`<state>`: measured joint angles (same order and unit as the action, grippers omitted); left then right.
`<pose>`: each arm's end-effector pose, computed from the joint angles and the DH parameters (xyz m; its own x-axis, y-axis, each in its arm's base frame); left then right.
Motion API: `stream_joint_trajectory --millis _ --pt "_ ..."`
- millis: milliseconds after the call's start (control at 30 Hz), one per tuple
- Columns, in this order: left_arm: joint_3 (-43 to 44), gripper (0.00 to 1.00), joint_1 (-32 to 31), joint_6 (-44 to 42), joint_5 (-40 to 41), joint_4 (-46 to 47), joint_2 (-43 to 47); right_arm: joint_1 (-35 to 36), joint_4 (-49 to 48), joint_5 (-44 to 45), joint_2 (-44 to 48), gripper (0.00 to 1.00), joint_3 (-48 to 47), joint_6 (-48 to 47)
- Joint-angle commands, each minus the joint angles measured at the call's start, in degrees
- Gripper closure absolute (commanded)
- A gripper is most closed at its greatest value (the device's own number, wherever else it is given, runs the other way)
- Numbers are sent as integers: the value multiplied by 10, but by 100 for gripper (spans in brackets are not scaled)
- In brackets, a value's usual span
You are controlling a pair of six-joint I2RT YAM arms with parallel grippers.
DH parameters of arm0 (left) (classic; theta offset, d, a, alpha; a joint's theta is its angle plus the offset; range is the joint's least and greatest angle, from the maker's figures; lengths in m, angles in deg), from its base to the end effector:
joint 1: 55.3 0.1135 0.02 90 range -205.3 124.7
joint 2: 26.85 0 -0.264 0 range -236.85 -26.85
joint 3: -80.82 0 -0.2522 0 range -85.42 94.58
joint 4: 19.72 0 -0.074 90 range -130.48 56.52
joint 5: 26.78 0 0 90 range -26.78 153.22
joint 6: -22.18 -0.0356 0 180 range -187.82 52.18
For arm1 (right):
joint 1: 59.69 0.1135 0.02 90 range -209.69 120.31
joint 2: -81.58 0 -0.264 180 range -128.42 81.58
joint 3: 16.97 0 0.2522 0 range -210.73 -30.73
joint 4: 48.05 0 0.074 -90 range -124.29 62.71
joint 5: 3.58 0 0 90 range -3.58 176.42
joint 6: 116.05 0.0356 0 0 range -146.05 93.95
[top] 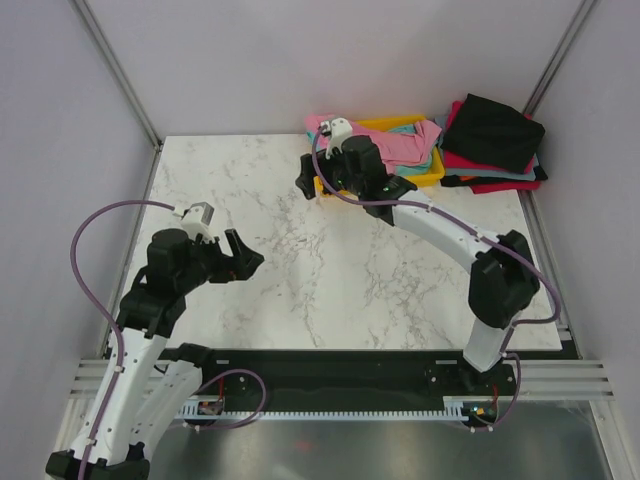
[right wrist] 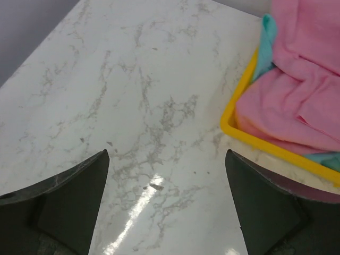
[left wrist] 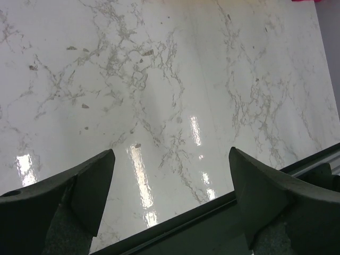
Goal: Fold and stack the t-shirts
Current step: Grab the tshirt from the pile
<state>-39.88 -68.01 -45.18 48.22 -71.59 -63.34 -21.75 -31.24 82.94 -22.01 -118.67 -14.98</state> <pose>0.1296 -0.0387 0.3156 -0.6041 -0.2449 -0.7584 0.2174 0.8648 -0.4525 0.3440 0.2709 0.3267 -0.3747 -0.0491 -0.9258 -0.5982 0.7757 0.2010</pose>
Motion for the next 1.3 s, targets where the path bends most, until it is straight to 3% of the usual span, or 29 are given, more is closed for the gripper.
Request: stream_joint_trajectory --millis 0,167,267,333,533,667,867,1033,1267 --pt "7 2 3 -2 6 25 4 -10 26 83 49 2 59 -41" --pt "24 0 2 -25 -13 14 5 -12 56 148 126 2 98 -56" --pt "34 1 2 -43 25 5 18 -24 42 125 150 2 129 -56" --pt "25 1 2 -37 44 7 30 -39 78 121 133 2 96 -42" --pt "19 2 2 -35 45 10 28 -96 149 78 0 2 -49 2" --pt "17 3 2 -34 41 10 27 -109 170 96 -97 2 -130 0" --pt "17 3 3 -34 38 11 22 -122 267 146 -272 2 -351 -25" --pt "17 3 5 -35 34 11 20 -124 276 162 -361 2 -425 -39" --pt "16 3 8 -35 31 14 15 -124 245 196 -413 4 -471 -43"
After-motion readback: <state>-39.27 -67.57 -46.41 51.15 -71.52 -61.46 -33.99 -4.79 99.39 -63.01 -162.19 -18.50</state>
